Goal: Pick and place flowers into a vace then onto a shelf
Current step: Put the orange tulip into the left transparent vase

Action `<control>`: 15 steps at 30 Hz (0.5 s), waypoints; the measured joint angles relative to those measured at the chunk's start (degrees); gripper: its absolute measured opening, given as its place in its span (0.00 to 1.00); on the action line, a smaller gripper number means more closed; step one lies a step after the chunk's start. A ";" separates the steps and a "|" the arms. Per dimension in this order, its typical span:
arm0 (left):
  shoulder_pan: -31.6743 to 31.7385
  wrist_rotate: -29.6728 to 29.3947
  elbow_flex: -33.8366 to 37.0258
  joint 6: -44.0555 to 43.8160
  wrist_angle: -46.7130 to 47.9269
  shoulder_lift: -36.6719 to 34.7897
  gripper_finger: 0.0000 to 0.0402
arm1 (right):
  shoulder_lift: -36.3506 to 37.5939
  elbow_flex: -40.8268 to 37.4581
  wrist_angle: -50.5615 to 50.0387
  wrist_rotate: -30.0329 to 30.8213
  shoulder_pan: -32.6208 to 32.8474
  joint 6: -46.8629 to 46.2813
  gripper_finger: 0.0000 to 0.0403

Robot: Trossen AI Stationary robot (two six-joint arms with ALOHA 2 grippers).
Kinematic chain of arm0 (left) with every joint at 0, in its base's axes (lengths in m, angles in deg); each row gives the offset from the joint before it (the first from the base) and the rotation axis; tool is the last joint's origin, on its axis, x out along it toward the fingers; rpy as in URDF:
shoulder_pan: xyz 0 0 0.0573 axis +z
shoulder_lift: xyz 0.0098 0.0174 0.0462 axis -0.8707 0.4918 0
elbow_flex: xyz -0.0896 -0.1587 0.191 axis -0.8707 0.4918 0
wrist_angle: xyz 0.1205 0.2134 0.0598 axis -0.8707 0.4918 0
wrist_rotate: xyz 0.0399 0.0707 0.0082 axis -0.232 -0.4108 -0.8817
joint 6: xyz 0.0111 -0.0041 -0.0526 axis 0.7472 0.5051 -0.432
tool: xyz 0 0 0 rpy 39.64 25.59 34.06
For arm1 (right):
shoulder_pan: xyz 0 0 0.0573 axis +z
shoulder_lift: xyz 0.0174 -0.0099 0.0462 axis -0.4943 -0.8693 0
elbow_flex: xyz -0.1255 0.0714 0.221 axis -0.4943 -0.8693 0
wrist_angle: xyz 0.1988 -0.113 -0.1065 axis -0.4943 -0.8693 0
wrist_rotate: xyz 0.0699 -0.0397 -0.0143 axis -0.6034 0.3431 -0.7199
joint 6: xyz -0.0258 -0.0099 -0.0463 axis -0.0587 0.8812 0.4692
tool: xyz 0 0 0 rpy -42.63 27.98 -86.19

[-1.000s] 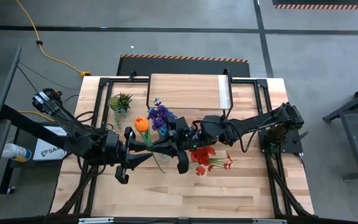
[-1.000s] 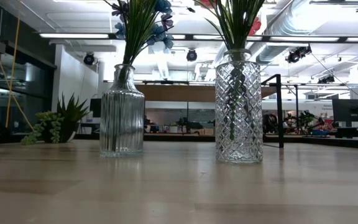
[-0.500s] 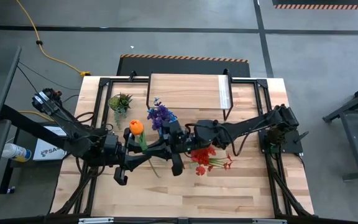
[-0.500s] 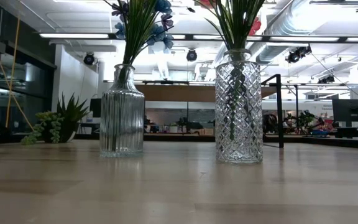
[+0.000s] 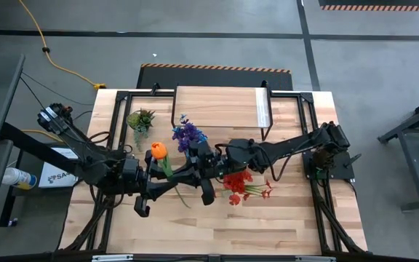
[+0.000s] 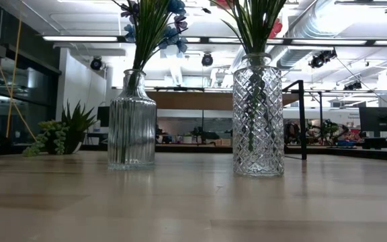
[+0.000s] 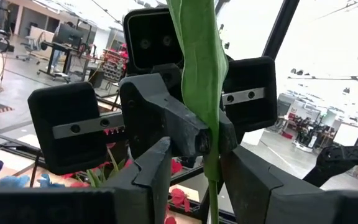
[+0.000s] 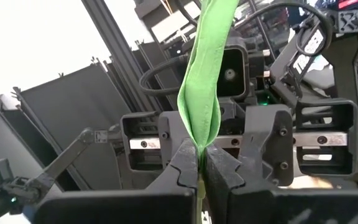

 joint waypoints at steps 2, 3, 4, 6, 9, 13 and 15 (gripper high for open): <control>0.00 0.01 -0.04 -0.54 0.65 -0.02 0.42 | 0.00 1.16 -1.69 -0.44 -0.01 0.05 0.00; 0.00 0.02 -0.07 -0.58 0.79 -0.06 0.42 | 0.00 1.80 -3.02 -0.34 -0.01 0.34 0.00; 0.00 0.00 -0.07 -0.59 0.81 -0.07 0.42 | 0.00 2.66 -4.72 -0.25 -0.02 0.90 0.00; 0.02 0.10 -0.07 -0.63 0.92 -0.07 0.42 | -0.02 4.38 -7.72 -0.08 -0.02 1.94 0.00; 0.11 -0.14 -0.05 -0.67 1.31 0.02 0.42 | -0.07 6.63 -10.41 -0.05 -0.02 3.32 0.00; 0.10 -0.20 -0.07 -0.67 1.36 0.07 0.42 | -0.04 7.58 -11.36 0.14 0.11 4.51 0.00; 0.11 -0.16 -0.07 -0.67 1.38 0.07 0.42 | -0.04 7.73 -11.59 0.17 0.13 4.55 0.00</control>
